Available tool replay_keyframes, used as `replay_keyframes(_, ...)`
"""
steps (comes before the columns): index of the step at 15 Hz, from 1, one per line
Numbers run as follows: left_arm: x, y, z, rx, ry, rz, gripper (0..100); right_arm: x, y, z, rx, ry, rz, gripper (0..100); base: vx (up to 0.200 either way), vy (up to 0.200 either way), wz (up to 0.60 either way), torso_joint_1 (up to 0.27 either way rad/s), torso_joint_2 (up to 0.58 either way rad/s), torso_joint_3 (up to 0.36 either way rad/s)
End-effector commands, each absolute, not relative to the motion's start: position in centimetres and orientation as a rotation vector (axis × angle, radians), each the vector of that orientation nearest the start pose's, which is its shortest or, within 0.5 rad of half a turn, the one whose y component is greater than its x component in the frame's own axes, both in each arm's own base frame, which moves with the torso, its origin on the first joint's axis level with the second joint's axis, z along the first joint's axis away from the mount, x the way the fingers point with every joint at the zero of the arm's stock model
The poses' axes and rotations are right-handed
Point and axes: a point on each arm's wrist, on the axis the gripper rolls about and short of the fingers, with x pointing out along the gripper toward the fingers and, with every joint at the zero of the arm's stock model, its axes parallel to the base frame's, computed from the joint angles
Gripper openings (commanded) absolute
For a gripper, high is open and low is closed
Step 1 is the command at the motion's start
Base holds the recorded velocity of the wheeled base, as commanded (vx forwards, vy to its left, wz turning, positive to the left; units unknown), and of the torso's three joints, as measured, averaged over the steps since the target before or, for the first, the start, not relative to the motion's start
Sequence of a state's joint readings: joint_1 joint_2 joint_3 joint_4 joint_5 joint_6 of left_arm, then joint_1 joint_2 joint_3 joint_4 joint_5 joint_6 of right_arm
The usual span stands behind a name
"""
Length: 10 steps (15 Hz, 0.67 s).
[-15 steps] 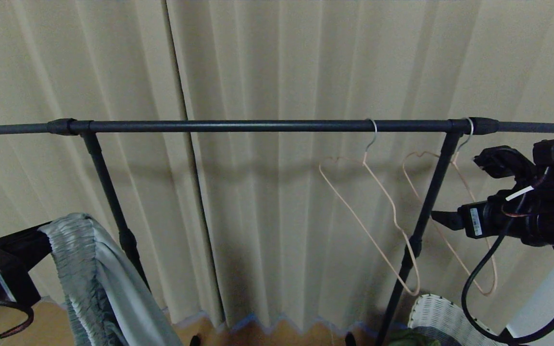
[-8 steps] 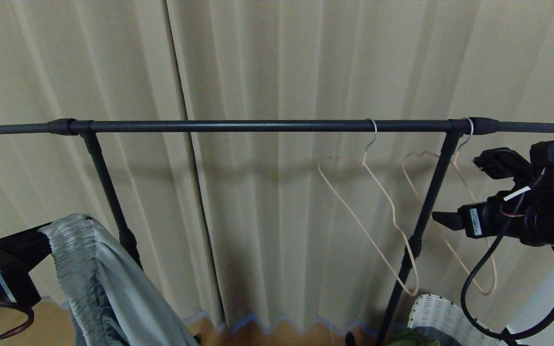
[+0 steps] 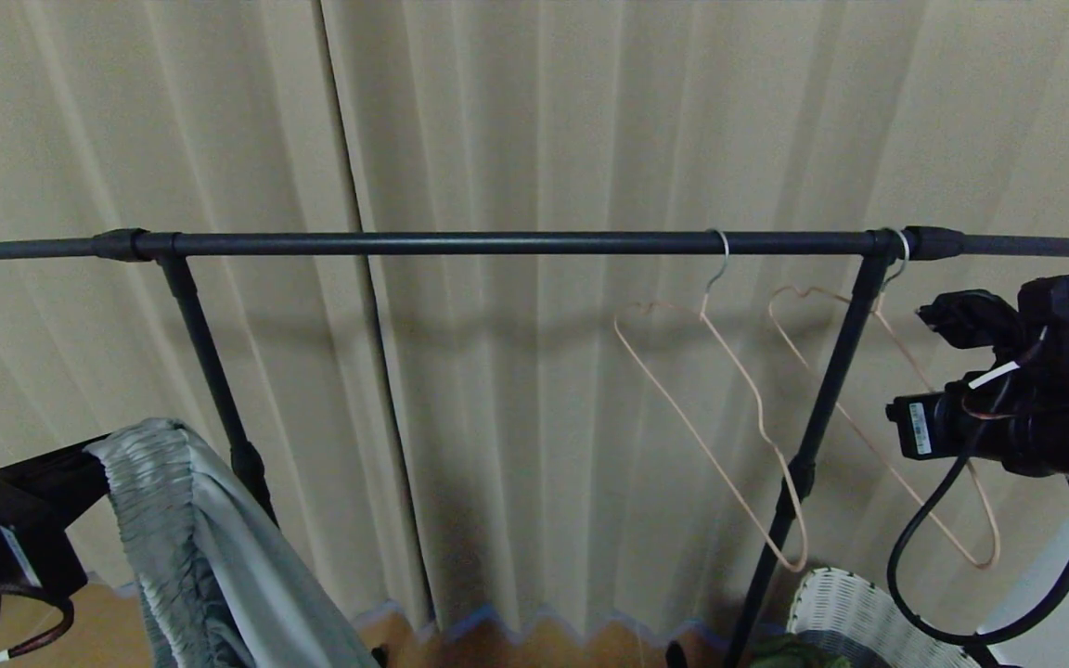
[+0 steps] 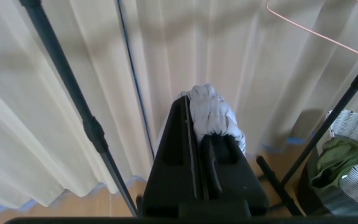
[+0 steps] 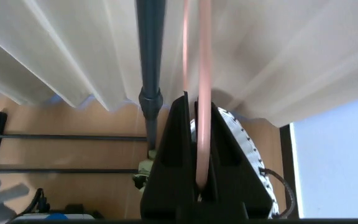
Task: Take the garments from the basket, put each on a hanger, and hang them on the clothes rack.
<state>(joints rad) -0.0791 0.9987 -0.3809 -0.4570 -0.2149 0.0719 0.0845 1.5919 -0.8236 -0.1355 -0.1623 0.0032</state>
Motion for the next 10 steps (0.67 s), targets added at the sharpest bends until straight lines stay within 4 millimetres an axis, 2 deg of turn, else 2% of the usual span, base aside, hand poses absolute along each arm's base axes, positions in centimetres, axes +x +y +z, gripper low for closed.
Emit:
replay_keyframes(1,12.5,-1.5,19.4,0.060,0.160,-0.300,0,26.6,1.8,17.5,-0.072,0.618,-0.079,0,0.000,0.000,0.00,0.000,0.00,0.000)
replay_keyframes(4,12.5,-1.7,19.4,0.062,0.161,-0.314,0,26.4,1.6,17.9,-0.066,0.595,-0.093,0,0.000,0.000,0.00,0.000,0.00,0.000)
replay_keyframes(10,12.5,-1.7,19.4,0.062,0.162,-0.314,0,24.1,1.6,21.0,-0.046,0.474,-0.086,0,0.000,0.000,0.00,0.000,0.00,0.000)
